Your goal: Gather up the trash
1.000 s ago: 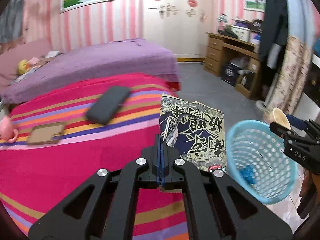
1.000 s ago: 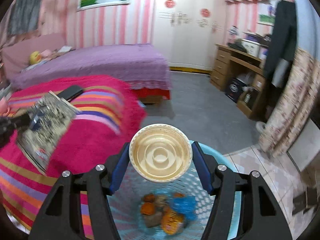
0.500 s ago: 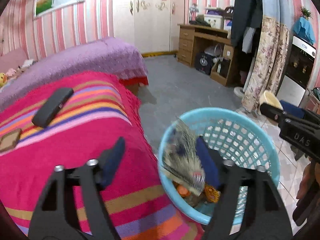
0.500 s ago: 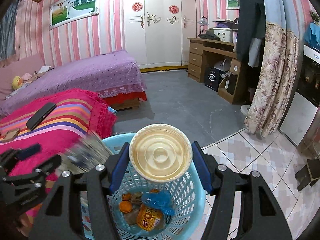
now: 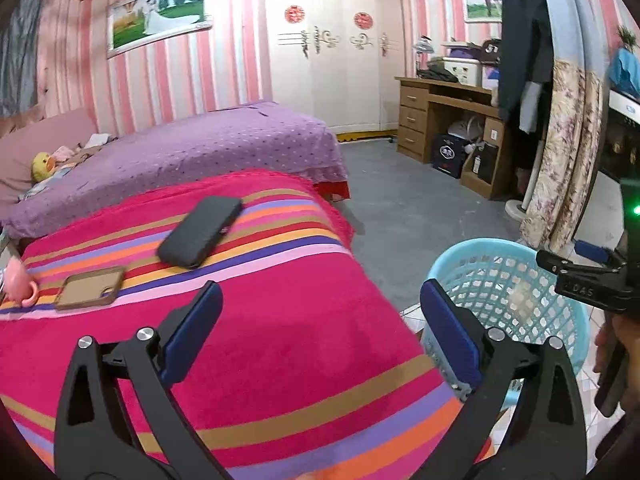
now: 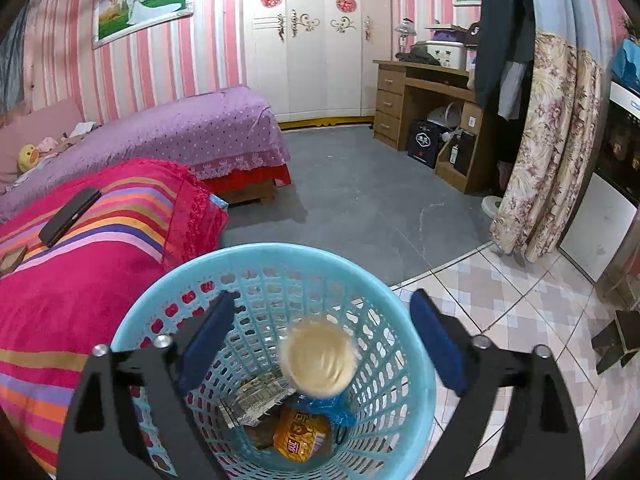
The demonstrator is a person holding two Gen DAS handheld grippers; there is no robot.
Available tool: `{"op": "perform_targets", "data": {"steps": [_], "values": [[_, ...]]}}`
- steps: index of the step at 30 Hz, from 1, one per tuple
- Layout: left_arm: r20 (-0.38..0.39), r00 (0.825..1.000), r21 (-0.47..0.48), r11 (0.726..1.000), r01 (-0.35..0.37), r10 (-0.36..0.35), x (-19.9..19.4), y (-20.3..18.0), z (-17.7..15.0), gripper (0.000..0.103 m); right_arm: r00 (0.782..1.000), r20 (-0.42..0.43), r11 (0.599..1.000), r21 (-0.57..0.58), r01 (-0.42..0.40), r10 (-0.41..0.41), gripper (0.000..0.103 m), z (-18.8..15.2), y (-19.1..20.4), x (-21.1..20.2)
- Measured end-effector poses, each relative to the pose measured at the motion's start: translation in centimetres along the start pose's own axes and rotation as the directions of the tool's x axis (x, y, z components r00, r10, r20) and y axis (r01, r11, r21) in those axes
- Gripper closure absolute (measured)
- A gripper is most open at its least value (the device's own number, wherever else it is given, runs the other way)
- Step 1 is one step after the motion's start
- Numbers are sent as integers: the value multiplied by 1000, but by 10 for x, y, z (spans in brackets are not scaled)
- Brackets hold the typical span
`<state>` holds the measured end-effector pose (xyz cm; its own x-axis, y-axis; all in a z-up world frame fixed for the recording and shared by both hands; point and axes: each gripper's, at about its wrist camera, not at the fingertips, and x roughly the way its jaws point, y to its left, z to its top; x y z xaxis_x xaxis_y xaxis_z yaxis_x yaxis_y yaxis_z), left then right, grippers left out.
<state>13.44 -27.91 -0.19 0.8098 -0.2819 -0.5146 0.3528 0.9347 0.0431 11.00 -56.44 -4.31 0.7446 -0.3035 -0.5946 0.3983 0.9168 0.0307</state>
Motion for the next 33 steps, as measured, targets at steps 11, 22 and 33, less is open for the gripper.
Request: {"op": "perform_targets", "data": {"steps": [11, 22, 33], "values": [[55, 992, 20, 994, -111, 110, -95, 70, -30, 6, 974, 199, 993, 24, -114, 107, 4, 13, 64, -104], [95, 976, -42, 980, -195, 198, -170, 120, -91, 5, 950, 145, 957, -130, -260, 278, 4, -83, 172, -173], [89, 967, -143, 964, -226, 240, -168, 158, -113, 5, 940, 172, 936, -251, -246, 293, 4, -112, 222, -186]]}}
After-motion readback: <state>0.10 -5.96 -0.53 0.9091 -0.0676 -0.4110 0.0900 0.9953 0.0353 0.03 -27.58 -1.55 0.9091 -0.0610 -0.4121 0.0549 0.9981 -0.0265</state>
